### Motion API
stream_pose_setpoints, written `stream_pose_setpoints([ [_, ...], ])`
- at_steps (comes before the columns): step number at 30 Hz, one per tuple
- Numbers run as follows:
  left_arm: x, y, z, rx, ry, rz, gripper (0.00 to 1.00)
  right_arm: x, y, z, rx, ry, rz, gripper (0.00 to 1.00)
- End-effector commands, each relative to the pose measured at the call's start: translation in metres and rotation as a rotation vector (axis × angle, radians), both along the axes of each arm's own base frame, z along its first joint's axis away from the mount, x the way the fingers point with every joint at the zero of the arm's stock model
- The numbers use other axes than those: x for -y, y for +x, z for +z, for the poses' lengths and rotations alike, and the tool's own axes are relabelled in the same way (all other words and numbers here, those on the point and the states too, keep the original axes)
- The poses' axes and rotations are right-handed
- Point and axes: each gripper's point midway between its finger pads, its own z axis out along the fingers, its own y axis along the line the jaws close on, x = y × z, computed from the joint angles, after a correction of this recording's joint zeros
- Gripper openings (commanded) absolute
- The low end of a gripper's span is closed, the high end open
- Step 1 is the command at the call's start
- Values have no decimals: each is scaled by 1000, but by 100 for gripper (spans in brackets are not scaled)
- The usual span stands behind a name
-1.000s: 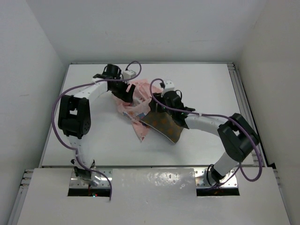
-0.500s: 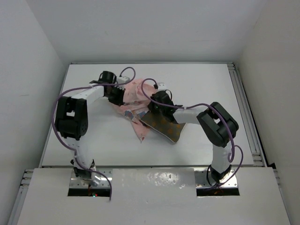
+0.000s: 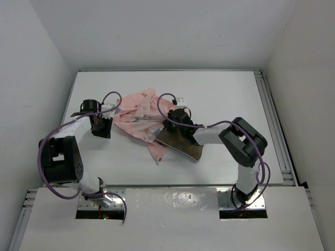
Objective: Put the pillow into the pillowcase
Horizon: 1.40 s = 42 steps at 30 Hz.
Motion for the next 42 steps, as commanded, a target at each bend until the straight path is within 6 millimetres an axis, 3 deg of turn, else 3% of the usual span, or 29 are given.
stream_pose_setpoints([
  [1, -12, 9, 31, 83, 53, -11, 26, -15, -15, 4, -27, 20, 69, 2],
  [2, -6, 13, 40, 111, 37, -27, 27, -13, -16, 3, -31, 1, 79, 10],
  [3, 3, 20, 55, 153, 25, -53, 29, -14, -16, 13, -13, -6, 96, 40],
  [5, 49, 27, 84, 248, 2, -201, 31, -6, -17, 19, 28, -120, 161, 74],
  [6, 77, 31, 98, 295, 9, -297, 33, 6, -9, 34, 88, -195, 152, 96],
  [7, 91, 31, 105, 316, 12, -347, 34, 11, -3, 46, 113, -232, 152, 99],
  [9, 117, 33, 112, 314, 25, -446, 40, 38, 3, 49, 78, -330, 144, 99],
  [10, 138, 29, 108, 297, 43, -514, 41, 41, 7, 65, 94, -344, 166, 99],
  [11, 146, 30, 95, 258, 61, -547, 43, 54, 2, 60, 47, -380, 177, 99],
  [12, 169, 26, 94, 261, 73, -612, 46, 68, 3, 60, 20, -388, 169, 99],
  [13, 178, 26, 83, 234, 93, -640, 49, 73, -8, 61, -8, -374, 207, 99],
  [15, 208, 24, 81, 251, 83, -709, 59, 88, -15, 59, -34, -354, 223, 99],
  [17, 230, 31, 77, 265, 61, -720, 63, 103, -34, 52, -59, -359, 244, 99],
  [18, 241, 31, 77, 278, 56, -734, 64, 112, -47, 38, -86, -383, 258, 99],
  [20, 256, 40, 70, 294, 59, -728, 66, 115, -59, 37, -78, -374, 281, 99],
  [24, 271, 49, 56, 312, 63, -736, 67, 117, -83, 22, -87, -340, 325, 99],
  [26, 273, 52, 46, 303, 58, -747, 66, 112, -80, 32, -34, -300, 325, 99],
  [27, 272, 55, 43, 304, 71, -743, 65, 114, -84, 27, -40, -295, 322, 99],
  [29, 266, 64, 36, 316, 88, -725, 56, 110, -79, 34, 16, -266, 310, 99],
  [30, 265, 66, 34, 317, 87, -720, 52, 114, -81, 27, 12, -270, 295, 99],
  [31, 264, 68, 32, 316, 81, -713, 40, 112, -77, 30, 43, -257, 284, 99],
  [32, 260, 70, 31, 310, 76, -699, 35, 113, -75, 29, 48, -256, 271, 99],
  [34, 261, 67, 33, 301, 47, -704, 19, 113, -74, 25, 47, -268, 262, 99],
  [37, 263, 60, 42, 304, 14, -719, 9, 110, -71, 18, 57, -289, 260, 99],
  [40, 267, 54, 56, 297, -11, -737, 8, 102, -70, 5, 37, -306, 288, 96],
  [42, 269, 50, 61, 273, -36, -748, 8, 92, -67, 3, 18, -292, 304, 82],
])
